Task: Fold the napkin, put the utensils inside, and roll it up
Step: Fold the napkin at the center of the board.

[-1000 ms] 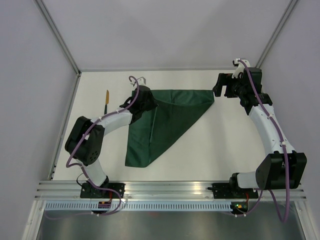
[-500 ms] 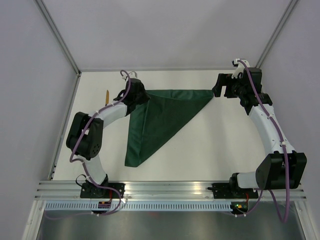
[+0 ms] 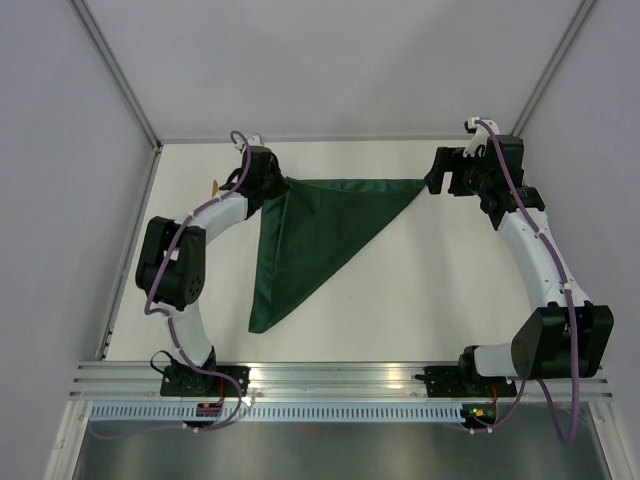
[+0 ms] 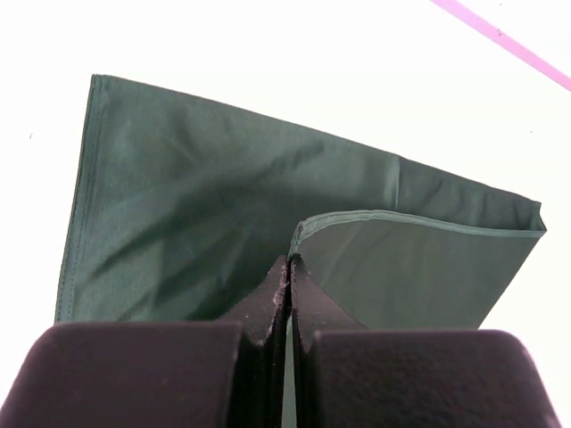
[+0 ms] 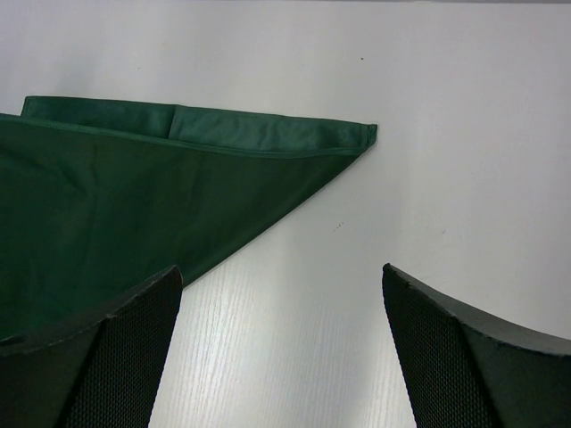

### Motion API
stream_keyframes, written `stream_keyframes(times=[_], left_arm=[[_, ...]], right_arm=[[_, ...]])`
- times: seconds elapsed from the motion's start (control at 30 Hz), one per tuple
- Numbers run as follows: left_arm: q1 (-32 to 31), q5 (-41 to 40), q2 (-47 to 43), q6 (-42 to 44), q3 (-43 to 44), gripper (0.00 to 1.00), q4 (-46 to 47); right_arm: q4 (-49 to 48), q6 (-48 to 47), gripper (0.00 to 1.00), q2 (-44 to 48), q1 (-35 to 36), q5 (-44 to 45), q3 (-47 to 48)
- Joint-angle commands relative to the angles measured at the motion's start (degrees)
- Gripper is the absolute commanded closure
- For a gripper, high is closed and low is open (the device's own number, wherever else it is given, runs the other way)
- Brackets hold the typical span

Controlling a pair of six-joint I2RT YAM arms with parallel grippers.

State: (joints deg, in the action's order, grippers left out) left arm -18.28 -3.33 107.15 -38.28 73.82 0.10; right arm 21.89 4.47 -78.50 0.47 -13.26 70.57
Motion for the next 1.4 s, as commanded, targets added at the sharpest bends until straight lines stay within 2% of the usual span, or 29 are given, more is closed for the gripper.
stream_keyframes(times=[0.0, 0.5, 1.37], left_arm=[[1.05, 1.49, 1.3, 2.68, 4.22, 0.98, -2.46], [4.83, 3.07, 3.76, 3.48, 8.35, 0.98, -5.02], [7.65, 6.06, 9.04, 4.44, 15.91, 0.98, -8.01]], right_arm=[[1.22, 0.98, 0.02, 0.8, -0.12, 0.07, 2.3], [1.14, 0.98, 0.02, 0.63, -0.03, 0.16, 2.3], [0.87, 0.63, 0.02, -0.6, -0.12, 0.51, 2.3]])
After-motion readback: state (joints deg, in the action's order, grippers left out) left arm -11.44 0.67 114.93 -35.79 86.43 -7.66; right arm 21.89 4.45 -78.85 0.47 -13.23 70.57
